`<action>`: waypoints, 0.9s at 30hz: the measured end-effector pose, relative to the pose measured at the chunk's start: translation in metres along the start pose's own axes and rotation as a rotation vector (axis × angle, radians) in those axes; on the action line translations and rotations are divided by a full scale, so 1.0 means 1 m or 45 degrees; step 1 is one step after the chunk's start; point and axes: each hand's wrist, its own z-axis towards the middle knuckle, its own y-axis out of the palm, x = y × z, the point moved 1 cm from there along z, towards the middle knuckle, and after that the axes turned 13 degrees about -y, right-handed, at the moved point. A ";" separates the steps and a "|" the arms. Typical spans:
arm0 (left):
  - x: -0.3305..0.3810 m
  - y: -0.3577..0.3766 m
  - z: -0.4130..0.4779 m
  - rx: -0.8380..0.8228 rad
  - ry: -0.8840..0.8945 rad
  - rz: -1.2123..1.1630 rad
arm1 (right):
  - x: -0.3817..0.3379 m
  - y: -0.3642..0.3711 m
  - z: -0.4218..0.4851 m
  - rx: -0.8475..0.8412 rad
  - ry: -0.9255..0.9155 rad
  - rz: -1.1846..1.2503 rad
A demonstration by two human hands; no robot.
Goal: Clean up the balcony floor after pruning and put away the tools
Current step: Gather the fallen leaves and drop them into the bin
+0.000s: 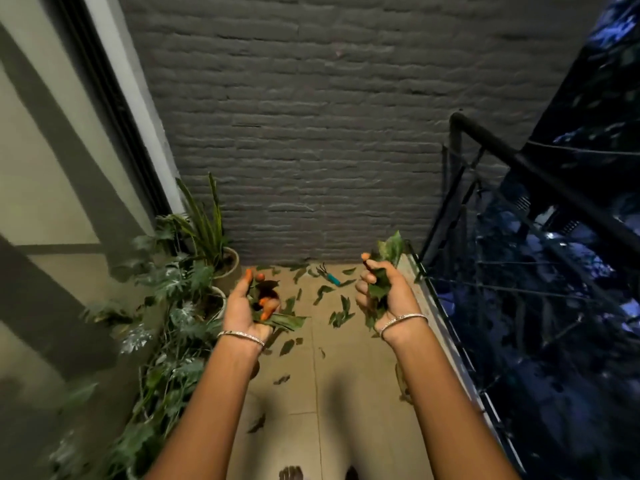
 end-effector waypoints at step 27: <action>-0.119 -0.320 -0.523 0.571 1.021 -0.597 | 0.212 0.108 -0.458 -1.021 0.946 -0.502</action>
